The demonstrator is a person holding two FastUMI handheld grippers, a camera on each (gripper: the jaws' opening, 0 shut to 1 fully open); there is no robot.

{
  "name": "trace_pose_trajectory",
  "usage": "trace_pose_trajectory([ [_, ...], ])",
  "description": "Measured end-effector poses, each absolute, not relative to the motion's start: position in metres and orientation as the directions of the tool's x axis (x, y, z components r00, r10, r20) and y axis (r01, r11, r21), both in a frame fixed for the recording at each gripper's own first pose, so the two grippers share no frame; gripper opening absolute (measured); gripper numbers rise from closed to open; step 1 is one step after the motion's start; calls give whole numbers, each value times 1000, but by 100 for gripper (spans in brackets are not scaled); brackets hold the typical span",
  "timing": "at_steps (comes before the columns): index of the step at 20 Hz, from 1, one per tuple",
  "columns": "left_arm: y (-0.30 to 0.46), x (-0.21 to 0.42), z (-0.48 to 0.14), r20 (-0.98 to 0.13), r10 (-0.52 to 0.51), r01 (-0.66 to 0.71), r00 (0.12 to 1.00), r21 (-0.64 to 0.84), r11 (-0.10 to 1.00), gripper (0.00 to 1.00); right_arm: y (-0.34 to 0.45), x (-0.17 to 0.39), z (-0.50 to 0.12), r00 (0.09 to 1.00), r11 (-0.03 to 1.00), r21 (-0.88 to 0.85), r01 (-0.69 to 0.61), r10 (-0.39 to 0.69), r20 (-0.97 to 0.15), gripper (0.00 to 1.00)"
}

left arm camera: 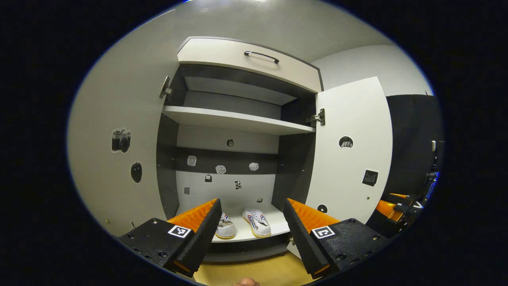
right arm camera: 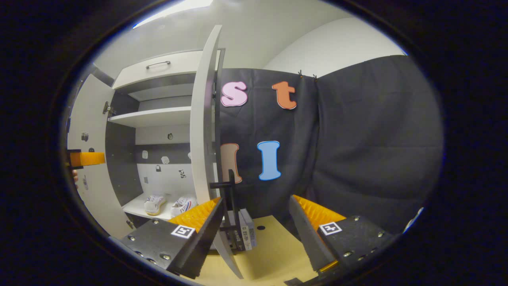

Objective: Grab one shoe with the right hand and put it into the shoe cabinet, grab the other shoe with the left hand and put it into the shoe cabinet; then close the right door with the right hand and the left door with the left hand.

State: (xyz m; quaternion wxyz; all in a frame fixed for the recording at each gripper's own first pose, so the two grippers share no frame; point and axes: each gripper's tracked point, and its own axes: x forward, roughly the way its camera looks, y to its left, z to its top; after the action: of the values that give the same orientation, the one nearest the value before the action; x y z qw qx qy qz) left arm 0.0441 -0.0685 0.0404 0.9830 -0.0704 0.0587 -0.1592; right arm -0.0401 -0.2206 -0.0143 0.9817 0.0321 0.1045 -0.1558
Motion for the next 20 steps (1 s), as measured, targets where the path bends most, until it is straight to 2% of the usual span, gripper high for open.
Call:
trace_pose_trajectory([
  [2, -70, 36, 44, -92, -325, 310, 941, -145, 940, 95, -215, -38, -15, 934, 955, 34, 294, -280, -222, 98],
  [3, -71, 31, 47, -90, -328, 314, 940, -139, 939, 95, -213, -37, -15, 936, 958, 29, 286, -273, -222, 93],
  [4, -70, 25, 50, -87, -327, 314, 941, -134, 940, 95, -211, -36, -14, 938, 960, 22, 278, -267, -219, 98],
  [8, -61, 1, 65, -66, -308, 297, 949, -135, 945, 95, -197, -35, -13, 948, 971, 33, 237, -223, -226, 98],
  [10, -54, -10, 71, -58, -292, 282, 955, -137, 950, 91, -184, -34, -13, 953, 977, 38, 211, -197, -229, 98],
  [11, -50, -13, 71, -56, -277, 268, 959, -134, 954, 94, -177, -32, -14, 956, 980, 38, 195, -182, -230, 98],
  [13, -40, -19, 70, -60, -247, 238, 967, -129, 963, 94, -160, -28, -14, 962, 987, 44, 155, -140, -233, 98],
  [14, -37, -21, 70, -63, -236, 226, 970, -129, 966, 89, -153, -27, -15, 964, 989, 50, 141, -126, -233, 98],
  [15, -33, -23, 69, -64, -224, 214, 972, -130, 968, 94, -147, -24, -16, 965, 991, 52, 127, -111, -237, 97],
  [20, -8, -35, 67, -76, -158, 148, 984, -129, 981, 95, -118, -13, -17, 969, 995, 66, 69, -51, -243, 97],
])
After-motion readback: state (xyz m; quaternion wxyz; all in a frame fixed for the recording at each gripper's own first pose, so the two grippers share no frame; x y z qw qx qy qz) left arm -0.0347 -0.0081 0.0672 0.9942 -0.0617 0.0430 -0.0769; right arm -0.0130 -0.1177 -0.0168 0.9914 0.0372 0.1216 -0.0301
